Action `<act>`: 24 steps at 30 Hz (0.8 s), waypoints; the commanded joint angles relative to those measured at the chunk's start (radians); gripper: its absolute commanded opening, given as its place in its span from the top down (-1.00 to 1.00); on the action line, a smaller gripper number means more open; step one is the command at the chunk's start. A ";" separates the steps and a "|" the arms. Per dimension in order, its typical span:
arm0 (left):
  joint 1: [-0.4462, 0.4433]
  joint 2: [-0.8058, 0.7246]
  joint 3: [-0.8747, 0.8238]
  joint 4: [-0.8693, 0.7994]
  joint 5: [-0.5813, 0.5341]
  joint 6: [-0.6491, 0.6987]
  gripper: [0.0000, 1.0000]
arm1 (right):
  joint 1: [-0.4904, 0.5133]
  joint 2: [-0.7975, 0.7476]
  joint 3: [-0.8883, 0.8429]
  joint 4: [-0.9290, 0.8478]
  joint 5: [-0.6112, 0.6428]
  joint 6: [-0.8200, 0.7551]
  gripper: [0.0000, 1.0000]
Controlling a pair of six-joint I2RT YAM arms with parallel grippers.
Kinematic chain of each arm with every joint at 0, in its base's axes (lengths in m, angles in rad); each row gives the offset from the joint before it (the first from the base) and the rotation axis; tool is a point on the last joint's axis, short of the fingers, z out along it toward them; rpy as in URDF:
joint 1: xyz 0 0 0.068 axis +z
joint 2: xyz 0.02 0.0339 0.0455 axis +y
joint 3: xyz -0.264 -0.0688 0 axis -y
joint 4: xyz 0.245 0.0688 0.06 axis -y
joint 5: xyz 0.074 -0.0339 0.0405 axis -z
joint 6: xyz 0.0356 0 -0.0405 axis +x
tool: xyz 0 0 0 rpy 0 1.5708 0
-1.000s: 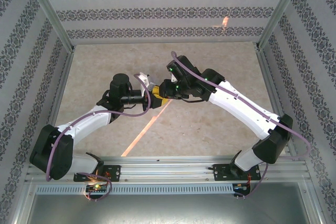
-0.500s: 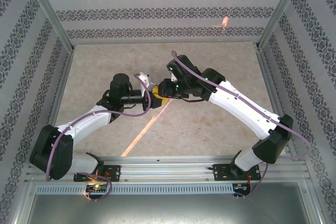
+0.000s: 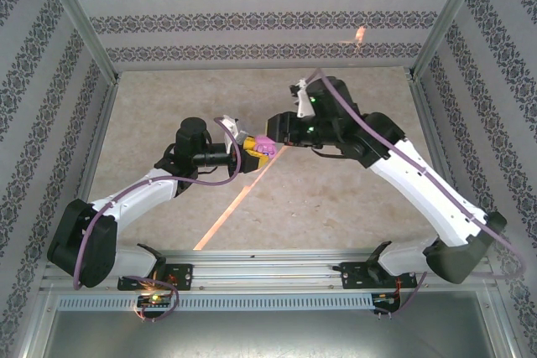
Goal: Insert the wireless bluetooth earbuds into the charging case
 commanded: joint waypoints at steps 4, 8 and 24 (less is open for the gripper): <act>0.002 -0.009 -0.018 0.051 0.004 -0.049 0.54 | -0.145 -0.033 -0.108 -0.030 -0.021 -0.040 0.33; 0.005 -0.023 -0.035 0.044 -0.001 -0.050 0.54 | -0.202 0.042 -0.113 -0.100 0.028 -0.131 0.33; 0.022 -0.021 -0.039 0.003 -0.002 -0.029 0.54 | -0.368 0.645 0.011 0.029 -0.061 -0.189 0.40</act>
